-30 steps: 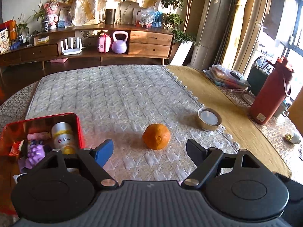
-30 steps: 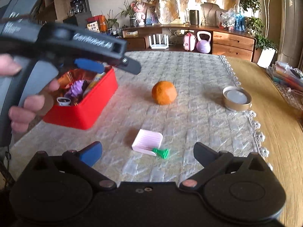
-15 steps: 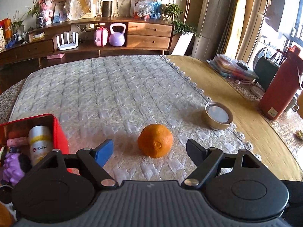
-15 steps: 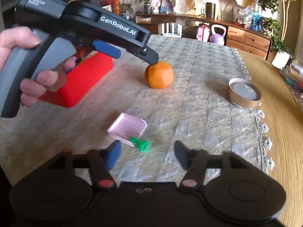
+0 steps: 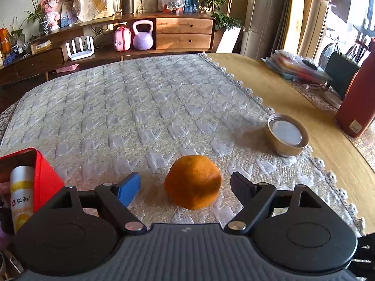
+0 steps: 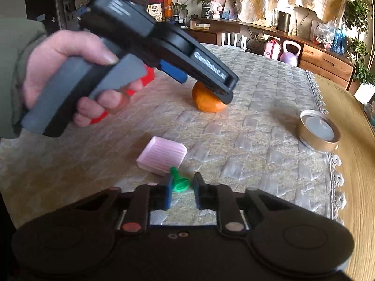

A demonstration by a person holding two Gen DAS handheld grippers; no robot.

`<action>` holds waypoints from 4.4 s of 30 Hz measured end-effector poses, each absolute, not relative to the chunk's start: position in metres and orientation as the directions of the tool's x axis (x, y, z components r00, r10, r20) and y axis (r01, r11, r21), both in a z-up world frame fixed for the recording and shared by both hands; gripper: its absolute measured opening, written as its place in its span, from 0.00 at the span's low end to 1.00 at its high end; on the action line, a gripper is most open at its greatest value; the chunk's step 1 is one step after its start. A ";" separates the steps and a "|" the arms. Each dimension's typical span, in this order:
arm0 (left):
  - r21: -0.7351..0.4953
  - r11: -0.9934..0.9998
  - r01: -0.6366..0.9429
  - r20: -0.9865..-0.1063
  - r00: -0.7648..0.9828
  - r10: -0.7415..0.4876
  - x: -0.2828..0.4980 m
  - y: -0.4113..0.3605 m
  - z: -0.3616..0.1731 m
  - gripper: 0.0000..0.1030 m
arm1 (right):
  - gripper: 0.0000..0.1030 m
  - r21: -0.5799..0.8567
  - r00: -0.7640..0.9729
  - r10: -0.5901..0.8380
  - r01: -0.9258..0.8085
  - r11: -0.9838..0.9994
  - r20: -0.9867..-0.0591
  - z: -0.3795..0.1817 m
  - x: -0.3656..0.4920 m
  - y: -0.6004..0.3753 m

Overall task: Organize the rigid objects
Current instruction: 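Grasp the orange with the left tool while the right tool grasps the green pushpin, then carry the orange and green pushpin over the red tin with both tools, then open both tools to drop the orange and pushpin into the tin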

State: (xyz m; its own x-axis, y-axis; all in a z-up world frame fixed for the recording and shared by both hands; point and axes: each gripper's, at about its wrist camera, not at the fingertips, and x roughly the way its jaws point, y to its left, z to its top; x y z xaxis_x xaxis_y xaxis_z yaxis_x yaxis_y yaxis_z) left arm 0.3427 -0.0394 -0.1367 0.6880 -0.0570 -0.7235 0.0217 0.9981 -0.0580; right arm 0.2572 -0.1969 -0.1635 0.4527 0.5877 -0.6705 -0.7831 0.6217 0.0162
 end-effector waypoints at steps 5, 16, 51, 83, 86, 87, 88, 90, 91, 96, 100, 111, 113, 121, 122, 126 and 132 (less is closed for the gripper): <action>-0.022 0.999 0.025 -0.719 0.694 -0.033 0.344 -0.043 -0.142 0.68 | 0.14 0.008 0.466 0.588 -0.779 0.627 -0.662 -0.165 0.255 -0.197; -0.006 0.999 0.050 -0.725 0.687 -0.039 0.338 -0.051 -0.139 0.53 | 0.14 0.016 0.508 0.548 -0.724 0.690 -0.664 -0.161 0.250 -0.200; -0.085 0.995 0.059 -0.691 0.716 -0.102 0.206 0.019 -0.050 0.52 | 0.14 0.038 0.625 0.540 -0.634 0.773 -0.563 -0.066 0.188 -0.175; 0.077 0.994 -0.076 -0.693 0.713 0.108 0.201 0.170 -0.059 0.52 | 0.14 -0.014 0.552 0.578 -0.730 0.683 -0.602 -0.079 0.226 0.001; 0.094 0.992 -0.088 -0.697 0.706 0.128 0.219 0.177 -0.065 0.52 | 0.14 -0.016 0.550 0.568 -0.727 0.686 -0.612 -0.084 0.236 0.011; 0.092 0.991 -0.093 -0.697 0.705 0.131 0.224 0.180 -0.068 0.52 | 0.14 -0.015 0.547 0.567 -0.728 0.685 -0.616 -0.085 0.239 0.014; 0.089 0.991 -0.100 -0.698 0.703 0.134 0.228 0.183 -0.070 0.52 | 0.14 -0.011 0.538 0.568 -0.732 0.681 -0.623 -0.088 0.241 0.018; 0.074 0.991 -0.113 -0.701 0.701 0.132 0.239 0.186 -0.074 0.52 | 0.14 -0.012 0.523 0.568 -0.742 0.670 -0.636 -0.093 0.244 0.025; 0.070 0.991 -0.115 -0.702 0.700 0.130 0.242 0.188 -0.077 0.52 | 0.14 -0.019 0.519 0.564 -0.747 0.665 -0.642 -0.095 0.244 0.028; 0.052 0.992 -0.114 -0.720 0.684 0.116 0.258 0.191 -0.092 0.52 | 0.14 -0.026 0.491 0.557 -0.765 0.643 -0.670 -0.108 0.248 0.044; 0.043 0.993 -0.113 -0.731 0.674 0.108 0.266 0.191 -0.102 0.52 | 0.14 -0.045 0.475 0.553 -0.784 0.619 -0.685 -0.116 0.244 0.052; 0.064 0.990 -0.122 -0.713 0.689 0.131 0.279 0.190 -0.108 0.52 | 0.15 -0.046 0.464 0.537 -0.785 0.618 -0.704 -0.123 0.242 0.055; 0.063 0.990 -0.123 -0.710 0.692 0.131 0.279 0.190 -0.109 0.52 | 0.19 -0.045 0.465 0.540 -0.785 0.618 -0.702 -0.122 0.240 0.053; 0.040 0.990 -0.137 -0.708 0.695 0.125 0.269 0.193 -0.107 0.52 | 0.24 -0.018 0.465 0.557 -0.778 0.628 -0.688 -0.115 0.236 0.045; 0.045 0.989 -0.141 -0.703 0.698 0.131 0.268 0.193 -0.106 0.52 | 0.26 -0.010 0.464 0.560 -0.776 0.631 -0.686 -0.114 0.236 0.043; 0.044 0.987 -0.152 -0.688 0.712 0.140 0.263 0.192 -0.099 0.52 | 0.33 0.015 0.466 0.570 -0.765 0.643 -0.677 -0.107 0.234 0.036; 0.016 0.986 -0.163 -0.678 0.724 0.131 0.252 0.189 -0.087 0.52 | 0.42 0.062 0.469 0.592 -0.748 0.661 -0.655 -0.092 0.231 0.019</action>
State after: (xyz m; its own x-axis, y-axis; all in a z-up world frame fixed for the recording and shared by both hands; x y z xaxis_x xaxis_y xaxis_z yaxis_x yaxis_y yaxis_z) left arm 0.2524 0.1894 -0.0874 0.7236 0.1309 -0.6777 -0.1632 0.9865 0.0162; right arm 0.2313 0.0189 -0.0921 0.4690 0.5923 -0.6552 -0.7482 0.6606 0.0616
